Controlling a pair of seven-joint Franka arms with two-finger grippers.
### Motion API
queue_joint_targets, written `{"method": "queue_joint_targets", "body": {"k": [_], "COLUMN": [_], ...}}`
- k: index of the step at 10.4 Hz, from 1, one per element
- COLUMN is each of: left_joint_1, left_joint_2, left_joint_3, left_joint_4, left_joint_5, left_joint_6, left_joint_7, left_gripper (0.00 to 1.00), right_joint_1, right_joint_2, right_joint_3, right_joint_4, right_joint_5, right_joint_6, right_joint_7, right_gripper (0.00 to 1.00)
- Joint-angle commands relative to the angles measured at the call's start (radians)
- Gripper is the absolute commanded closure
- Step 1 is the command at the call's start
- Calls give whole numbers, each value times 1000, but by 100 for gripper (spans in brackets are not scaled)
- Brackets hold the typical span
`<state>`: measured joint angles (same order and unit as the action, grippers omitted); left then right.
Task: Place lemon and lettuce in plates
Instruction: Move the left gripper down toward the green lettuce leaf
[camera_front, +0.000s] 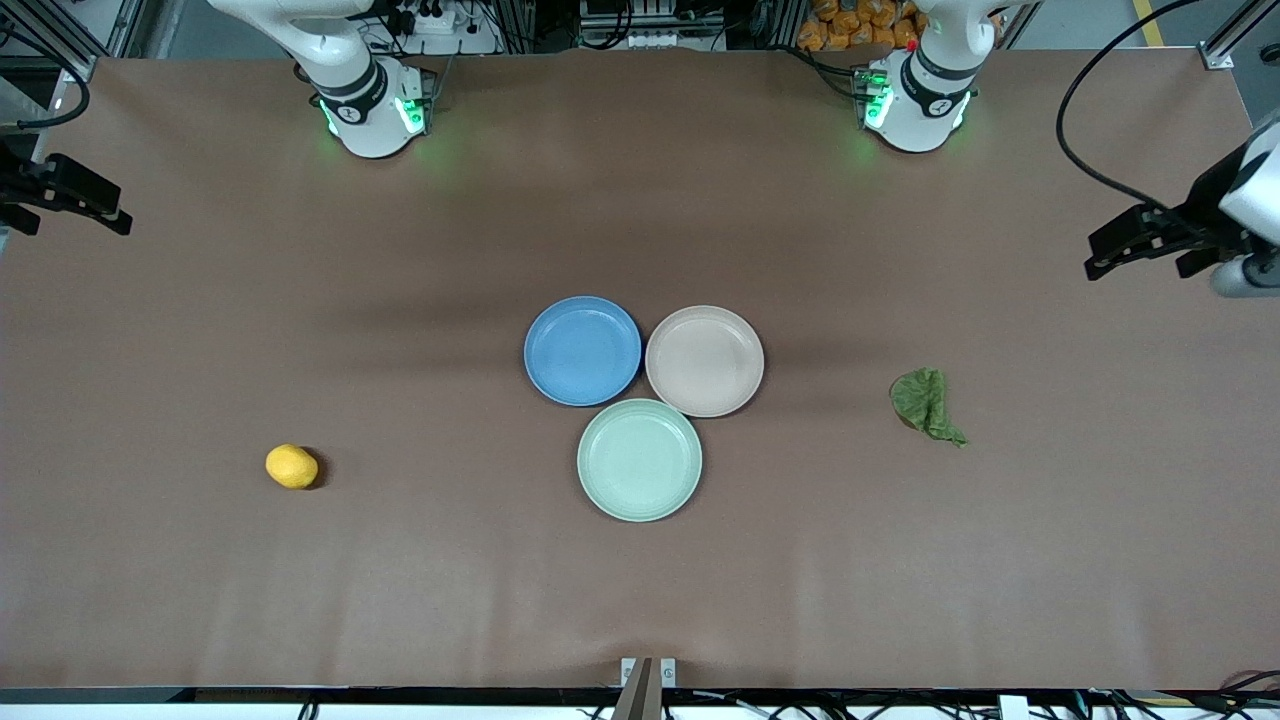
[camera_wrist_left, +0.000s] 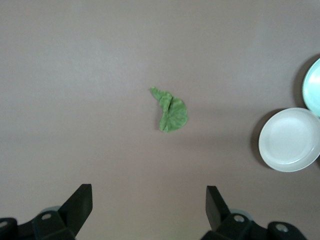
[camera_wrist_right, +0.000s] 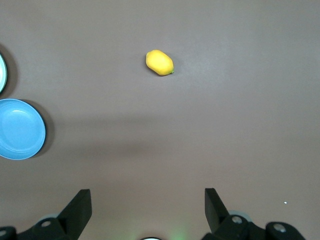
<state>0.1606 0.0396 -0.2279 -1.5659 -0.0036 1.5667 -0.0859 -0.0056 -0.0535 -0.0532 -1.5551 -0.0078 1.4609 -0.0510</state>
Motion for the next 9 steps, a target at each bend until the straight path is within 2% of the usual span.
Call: {"method": "queue_joint_targets", "body": {"k": [1,3,5,7,9], "left_joint_1": [10,10,-1,-3,3], "left_joint_2": [26,29,45,124,230], "left_joint_3": [-2,-2,-2,-4,-2], "left_joint_4": [-64,-167,-300,-335,-344], "left_joint_5": [-6,-6,-6,-6,-4], "left_joint_6": [54,163,351,447,528], "left_joint_7": [28,28,28,28,25], "left_gripper": [0,0,0,0,0], "right_joint_1": [-4,-2,-2,1,-7], "right_joint_2": [15,17,14,1,23], "right_joint_3": [-2,-2,-2,4,-2], "right_joint_4": [21,21,21,58,78], "right_joint_5": [-8,-5,2,60,54], "right_joint_6": [2,7,-5,-52,-106], "right_joint_7": [8,8,2,2,-4], "right_gripper": [0,0,0,0,0]}}
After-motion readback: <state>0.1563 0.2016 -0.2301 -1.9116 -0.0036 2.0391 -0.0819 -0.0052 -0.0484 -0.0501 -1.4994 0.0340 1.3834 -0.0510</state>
